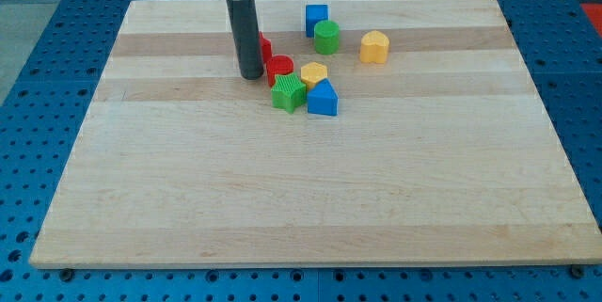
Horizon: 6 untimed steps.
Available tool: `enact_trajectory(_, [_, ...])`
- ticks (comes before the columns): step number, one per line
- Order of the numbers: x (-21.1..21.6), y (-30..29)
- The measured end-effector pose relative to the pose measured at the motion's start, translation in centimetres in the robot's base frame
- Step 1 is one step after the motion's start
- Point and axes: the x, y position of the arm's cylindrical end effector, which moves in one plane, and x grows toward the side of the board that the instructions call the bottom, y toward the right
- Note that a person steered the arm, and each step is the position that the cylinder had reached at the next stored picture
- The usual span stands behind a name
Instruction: Slide the red star to the top left of the hexagon
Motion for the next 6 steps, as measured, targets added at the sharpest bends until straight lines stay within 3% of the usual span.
enact_trajectory(2, [-0.9,-5.2])
enact_trajectory(4, [-4.9,-5.3])
enact_trajectory(6, [-5.1,-3.5])
